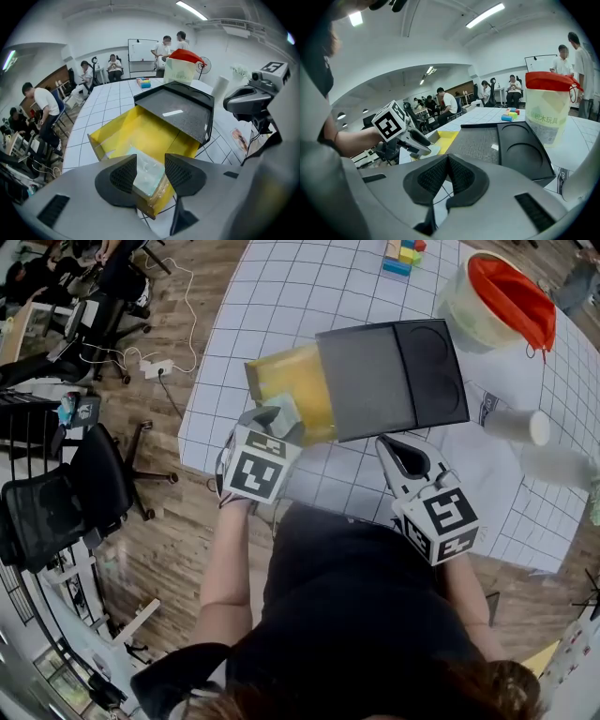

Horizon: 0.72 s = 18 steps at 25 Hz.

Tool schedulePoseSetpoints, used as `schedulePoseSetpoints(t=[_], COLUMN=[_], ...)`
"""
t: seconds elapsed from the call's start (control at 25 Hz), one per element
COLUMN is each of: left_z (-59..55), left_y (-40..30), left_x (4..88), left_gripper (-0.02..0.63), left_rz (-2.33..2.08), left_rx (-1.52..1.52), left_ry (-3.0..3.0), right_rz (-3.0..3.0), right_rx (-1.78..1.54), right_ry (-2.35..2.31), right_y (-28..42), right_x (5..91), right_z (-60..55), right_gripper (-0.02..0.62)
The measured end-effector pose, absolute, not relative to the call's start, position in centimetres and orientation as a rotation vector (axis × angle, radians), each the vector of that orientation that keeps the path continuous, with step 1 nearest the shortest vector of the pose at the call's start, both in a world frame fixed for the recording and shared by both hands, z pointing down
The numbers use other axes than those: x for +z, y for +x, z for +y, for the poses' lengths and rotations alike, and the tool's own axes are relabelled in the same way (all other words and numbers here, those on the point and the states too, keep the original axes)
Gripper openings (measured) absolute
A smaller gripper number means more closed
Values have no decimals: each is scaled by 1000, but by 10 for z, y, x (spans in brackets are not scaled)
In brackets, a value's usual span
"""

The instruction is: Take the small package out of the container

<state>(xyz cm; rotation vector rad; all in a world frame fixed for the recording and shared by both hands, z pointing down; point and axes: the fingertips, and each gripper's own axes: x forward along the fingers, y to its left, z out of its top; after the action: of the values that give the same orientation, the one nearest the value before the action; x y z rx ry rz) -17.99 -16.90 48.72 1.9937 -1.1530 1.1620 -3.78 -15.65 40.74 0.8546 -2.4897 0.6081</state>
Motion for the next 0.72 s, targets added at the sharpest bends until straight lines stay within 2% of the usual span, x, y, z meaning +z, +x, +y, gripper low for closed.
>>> schedulePoseSetpoints(t=[0.16,0.72], left_z=[-171,-165], left_y=[-176,-175], left_x=[497,524], left_gripper=[188,193], left_rz=[-1082,-940], left_rx=[1197,1445], left_ry=[1980,1918], right_rz=[-2468,-2449], right_rx=[633,653], right_ry=[851,854], right_y=[-39,-43], right_x=[414,423], right_z=[-158,-157], right_gripper=[15,15])
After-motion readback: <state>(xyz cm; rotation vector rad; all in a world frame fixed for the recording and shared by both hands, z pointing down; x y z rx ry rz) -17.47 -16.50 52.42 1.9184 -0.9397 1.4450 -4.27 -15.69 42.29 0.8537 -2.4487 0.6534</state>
